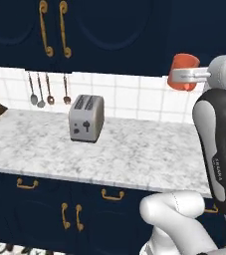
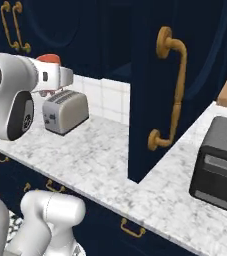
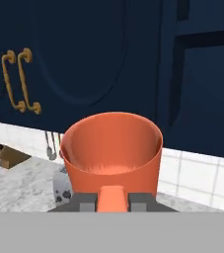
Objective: Gather all objects into one cabinet and sort the glasses and bowls to opposite sides.
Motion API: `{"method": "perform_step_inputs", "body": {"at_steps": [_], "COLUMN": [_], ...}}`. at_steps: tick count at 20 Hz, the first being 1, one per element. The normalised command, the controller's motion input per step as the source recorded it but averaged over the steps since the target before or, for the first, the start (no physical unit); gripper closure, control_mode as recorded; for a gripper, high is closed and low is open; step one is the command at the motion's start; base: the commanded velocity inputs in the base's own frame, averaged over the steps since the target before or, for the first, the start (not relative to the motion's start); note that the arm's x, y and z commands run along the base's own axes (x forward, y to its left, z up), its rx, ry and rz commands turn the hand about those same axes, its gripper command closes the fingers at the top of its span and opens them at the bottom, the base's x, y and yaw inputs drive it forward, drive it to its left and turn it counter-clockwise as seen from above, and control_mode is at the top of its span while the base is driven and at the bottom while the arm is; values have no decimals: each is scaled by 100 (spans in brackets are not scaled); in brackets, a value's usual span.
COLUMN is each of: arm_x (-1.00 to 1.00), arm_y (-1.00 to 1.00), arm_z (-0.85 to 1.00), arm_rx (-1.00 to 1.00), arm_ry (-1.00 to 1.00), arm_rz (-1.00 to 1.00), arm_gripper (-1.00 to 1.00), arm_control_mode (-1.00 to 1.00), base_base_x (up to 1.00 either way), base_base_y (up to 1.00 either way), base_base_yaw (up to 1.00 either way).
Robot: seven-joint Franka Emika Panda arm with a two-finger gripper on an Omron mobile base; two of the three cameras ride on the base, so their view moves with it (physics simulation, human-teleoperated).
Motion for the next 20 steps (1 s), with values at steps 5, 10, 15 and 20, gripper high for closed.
{"method": "perform_step_inputs", "body": {"at_steps": [5, 10, 15, 20], "arm_x": [0, 0, 0, 0], "arm_y": [0, 0, 0, 0], "arm_z": [0, 0, 0, 0], "arm_rx": [0, 0, 0, 0], "arm_ry": [0, 0, 0, 0], "arm_rz": [0, 0, 0, 0], "arm_gripper": [100, 100, 100, 100], "arm_control_mode": [100, 100, 100, 100], "base_base_x": [-11, 0, 0, 6], "base_base_y": [83, 93, 96, 94], "base_base_yaw": [75, 78, 77, 66]}}
